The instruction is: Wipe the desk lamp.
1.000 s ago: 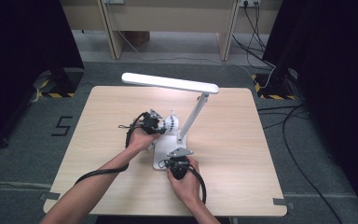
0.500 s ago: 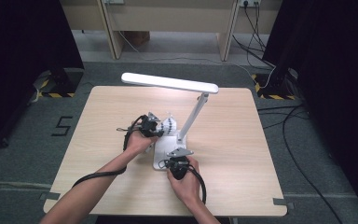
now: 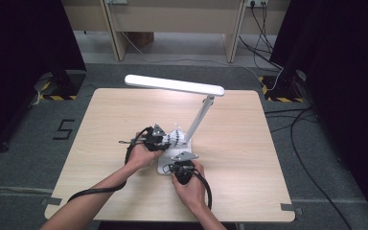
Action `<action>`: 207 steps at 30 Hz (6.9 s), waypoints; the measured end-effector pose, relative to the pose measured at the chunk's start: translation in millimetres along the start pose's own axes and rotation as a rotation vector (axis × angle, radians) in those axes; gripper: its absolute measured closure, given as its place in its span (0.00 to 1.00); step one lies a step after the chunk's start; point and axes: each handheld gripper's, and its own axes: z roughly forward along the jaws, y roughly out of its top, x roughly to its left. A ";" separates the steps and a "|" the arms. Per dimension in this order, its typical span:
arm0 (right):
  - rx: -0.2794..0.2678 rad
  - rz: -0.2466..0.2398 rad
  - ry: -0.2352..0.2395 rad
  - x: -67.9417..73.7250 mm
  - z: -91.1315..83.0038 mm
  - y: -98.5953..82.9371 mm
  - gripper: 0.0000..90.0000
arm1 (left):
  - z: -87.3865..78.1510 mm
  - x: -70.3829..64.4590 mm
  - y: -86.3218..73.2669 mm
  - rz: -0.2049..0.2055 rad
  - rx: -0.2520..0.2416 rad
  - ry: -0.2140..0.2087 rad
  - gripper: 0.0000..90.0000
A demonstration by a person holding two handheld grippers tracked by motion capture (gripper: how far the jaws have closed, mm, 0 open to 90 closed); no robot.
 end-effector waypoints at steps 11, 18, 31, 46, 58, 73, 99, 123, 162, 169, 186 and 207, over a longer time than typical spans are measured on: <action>0.000 -0.011 -0.003 -0.1 -0.3 0.0 0.98 | -10.7 -17.4 -10.2 0.041 -0.005 -0.035 0.80; -0.020 -0.018 -0.002 -1.3 -14.5 3.4 0.98 | -13.8 -20.6 -13.6 0.056 -0.006 -0.036 0.80; -0.032 0.072 -0.088 -34.4 -34.2 -3.6 0.95 | -22.1 -32.6 -22.4 0.066 -0.022 -0.067 0.80; 0.002 0.135 -0.125 -55.3 -35.0 -14.5 0.96 | -27.0 -42.0 -24.7 0.090 -0.016 -0.092 0.80; 0.002 0.137 -0.119 -53.2 -34.4 -15.3 0.99 | -30.6 -48.4 -26.3 0.082 -0.021 -0.118 0.80; 0.001 0.127 -0.121 -52.7 -34.6 -15.5 0.96 | -33.5 -58.6 -25.9 0.068 -0.030 -0.170 0.80; -0.104 0.115 0.001 -56.1 -57.3 16.7 0.50 | -31.1 -61.9 -6.8 0.122 -0.084 -0.179 0.79; -0.065 0.095 0.108 -57.9 -48.0 19.3 0.75 | -31.0 -64.5 -6.0 0.173 -0.098 -0.211 0.79; -0.088 0.109 -0.014 -89.4 -88.5 19.1 0.95 | -49.0 -31.3 -9.7 0.003 -0.164 -0.154 0.43; -0.090 0.119 -0.047 -97.6 -95.9 15.1 0.95 | -44.2 -20.2 -15.4 -0.025 -0.159 -0.136 0.57; -0.165 0.143 -0.122 -107.2 -114.1 21.3 0.95 | -17.9 -21.5 -28.3 -0.029 -0.066 -0.132 0.76; -0.299 0.147 -0.199 -112.8 -138.1 43.9 0.95 | -16.4 -22.8 -26.3 -0.006 -0.064 -0.131 0.78</action>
